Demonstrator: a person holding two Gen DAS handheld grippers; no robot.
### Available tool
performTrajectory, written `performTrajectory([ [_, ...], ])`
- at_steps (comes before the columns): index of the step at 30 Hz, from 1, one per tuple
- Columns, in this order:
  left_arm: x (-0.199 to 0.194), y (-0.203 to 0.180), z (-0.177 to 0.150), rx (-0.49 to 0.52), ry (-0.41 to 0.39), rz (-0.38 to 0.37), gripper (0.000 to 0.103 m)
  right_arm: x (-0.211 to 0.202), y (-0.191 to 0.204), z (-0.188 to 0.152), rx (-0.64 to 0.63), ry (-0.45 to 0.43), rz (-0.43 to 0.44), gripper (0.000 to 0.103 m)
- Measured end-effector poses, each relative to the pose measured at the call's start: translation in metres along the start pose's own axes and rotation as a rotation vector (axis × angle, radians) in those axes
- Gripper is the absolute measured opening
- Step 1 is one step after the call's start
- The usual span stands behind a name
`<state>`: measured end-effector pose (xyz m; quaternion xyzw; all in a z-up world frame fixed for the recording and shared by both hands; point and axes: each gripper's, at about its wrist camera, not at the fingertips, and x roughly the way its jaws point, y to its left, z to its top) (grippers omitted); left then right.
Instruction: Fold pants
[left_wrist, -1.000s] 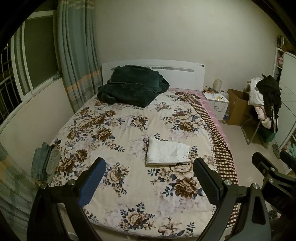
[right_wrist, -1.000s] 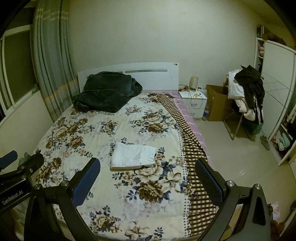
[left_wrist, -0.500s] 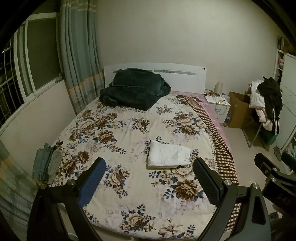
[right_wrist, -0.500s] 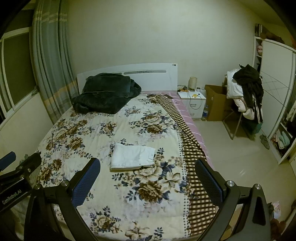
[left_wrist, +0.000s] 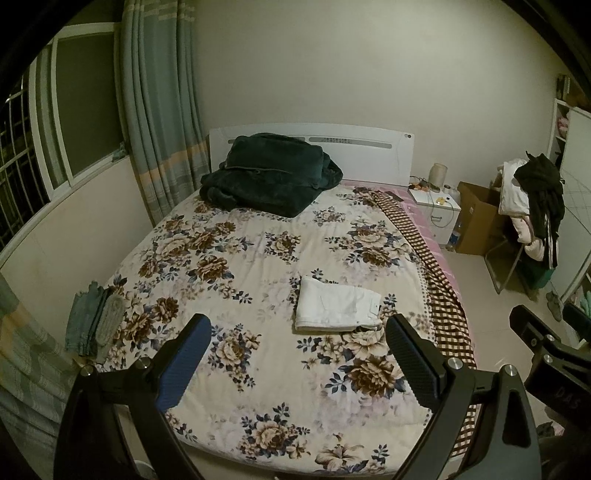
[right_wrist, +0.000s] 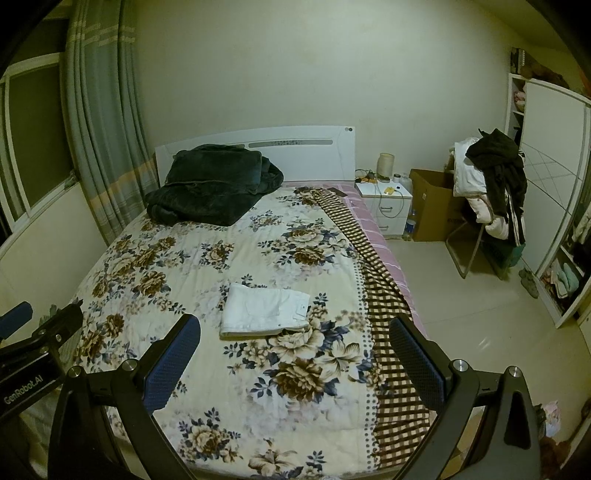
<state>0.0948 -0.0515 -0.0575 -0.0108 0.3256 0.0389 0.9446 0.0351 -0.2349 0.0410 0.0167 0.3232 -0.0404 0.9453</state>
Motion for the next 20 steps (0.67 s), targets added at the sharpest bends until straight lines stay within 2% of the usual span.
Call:
performTrajectory([
  [20, -0.0022, -0.0023, -0.0030, -0.001, -0.004, 0.004, 0.096, -0.0022, 0.0016, -0.0012, 0.003, 0.001, 0.000, 0.103],
])
